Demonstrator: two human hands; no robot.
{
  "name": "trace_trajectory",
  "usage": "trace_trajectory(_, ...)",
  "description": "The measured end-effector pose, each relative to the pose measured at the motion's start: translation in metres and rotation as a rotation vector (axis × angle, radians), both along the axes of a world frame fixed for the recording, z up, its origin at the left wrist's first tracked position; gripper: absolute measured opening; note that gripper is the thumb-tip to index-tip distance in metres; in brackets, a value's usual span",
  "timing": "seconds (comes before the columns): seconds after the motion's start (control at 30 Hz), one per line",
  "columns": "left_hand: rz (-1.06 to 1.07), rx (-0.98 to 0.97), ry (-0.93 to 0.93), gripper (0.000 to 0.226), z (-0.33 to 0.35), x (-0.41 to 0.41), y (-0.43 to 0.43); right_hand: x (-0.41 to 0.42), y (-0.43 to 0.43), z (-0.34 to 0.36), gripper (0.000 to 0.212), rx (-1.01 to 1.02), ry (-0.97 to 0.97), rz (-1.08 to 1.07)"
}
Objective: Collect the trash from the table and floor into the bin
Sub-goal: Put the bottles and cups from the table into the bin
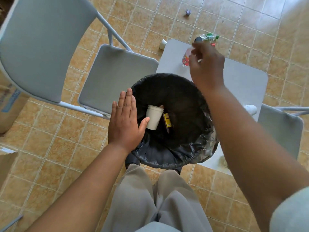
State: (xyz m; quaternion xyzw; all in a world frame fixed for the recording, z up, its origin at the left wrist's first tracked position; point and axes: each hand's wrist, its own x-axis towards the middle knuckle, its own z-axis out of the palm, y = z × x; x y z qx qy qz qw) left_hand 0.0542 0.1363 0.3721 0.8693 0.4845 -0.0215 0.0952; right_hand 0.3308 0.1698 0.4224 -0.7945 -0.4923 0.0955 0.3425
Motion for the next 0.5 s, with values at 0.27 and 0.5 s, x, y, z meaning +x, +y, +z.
trace_trajectory(0.27, -0.011, 0.049, -0.057, 0.08, -0.006, 0.001, 0.0, 0.073, 0.092, -0.051, 0.055, -0.661, -0.377, 0.088)
trace_trajectory(0.5, -0.022, 0.081, -0.072, 0.079, -0.009, 0.001, 0.001, 0.083, 0.084, -0.091, 0.04, -0.677, -0.421, 0.101)
